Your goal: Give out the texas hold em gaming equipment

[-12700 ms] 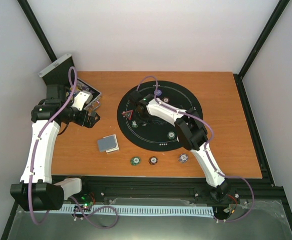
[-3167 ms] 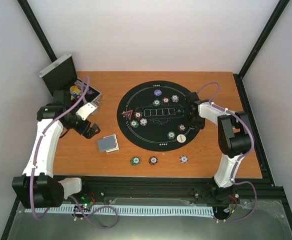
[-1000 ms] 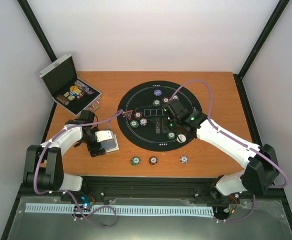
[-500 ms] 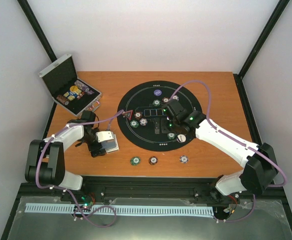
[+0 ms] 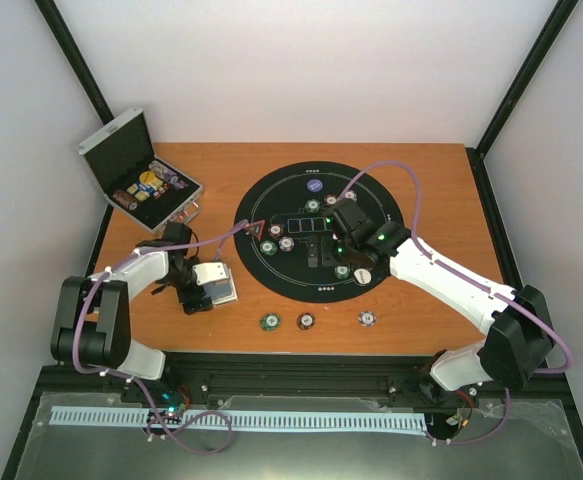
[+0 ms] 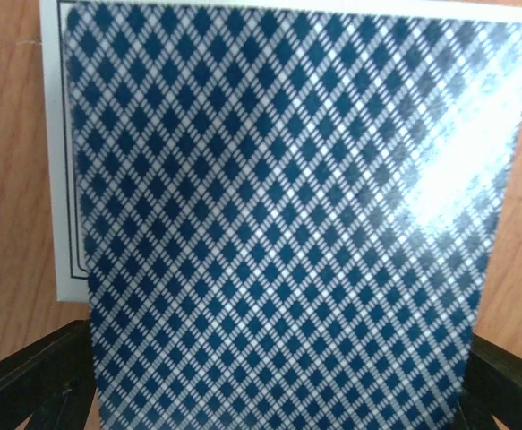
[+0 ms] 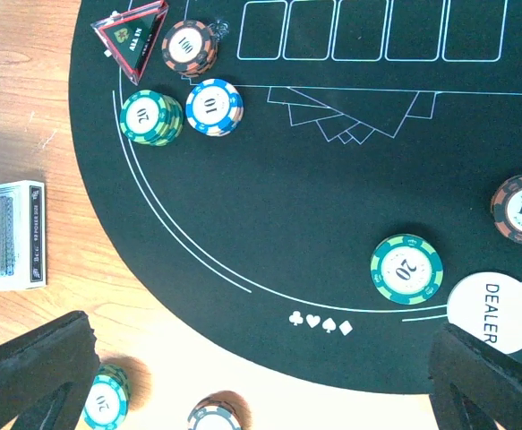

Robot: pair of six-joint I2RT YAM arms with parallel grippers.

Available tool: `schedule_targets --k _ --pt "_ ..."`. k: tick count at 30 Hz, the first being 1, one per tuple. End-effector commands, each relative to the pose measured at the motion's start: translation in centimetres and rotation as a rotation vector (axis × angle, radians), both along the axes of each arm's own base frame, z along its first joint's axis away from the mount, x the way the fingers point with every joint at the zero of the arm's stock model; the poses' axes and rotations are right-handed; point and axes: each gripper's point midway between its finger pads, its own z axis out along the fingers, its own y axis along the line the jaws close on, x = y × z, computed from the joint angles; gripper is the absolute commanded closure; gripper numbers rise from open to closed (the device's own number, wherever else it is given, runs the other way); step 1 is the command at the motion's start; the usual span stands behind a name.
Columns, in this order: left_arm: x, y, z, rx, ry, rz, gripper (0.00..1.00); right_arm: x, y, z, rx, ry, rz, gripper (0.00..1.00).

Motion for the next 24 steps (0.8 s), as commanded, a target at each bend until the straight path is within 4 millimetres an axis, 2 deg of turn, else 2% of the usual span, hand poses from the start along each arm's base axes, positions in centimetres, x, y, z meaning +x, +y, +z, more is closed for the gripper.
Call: schedule_targets --k 1,10,24 --pt "0.0 -0.8 0.0 -0.038 -0.032 -0.034 0.02 -0.4 0.4 0.1 0.016 -0.002 0.003 0.00" --pt "-0.4 -1.0 -0.4 -0.051 -0.037 -0.047 0.08 -0.4 0.4 0.4 0.019 0.000 0.003 0.01" --pt "-0.5 0.3 -0.4 -0.080 -0.047 -0.040 0.10 -0.5 0.3 0.2 0.016 0.013 -0.009 0.02"
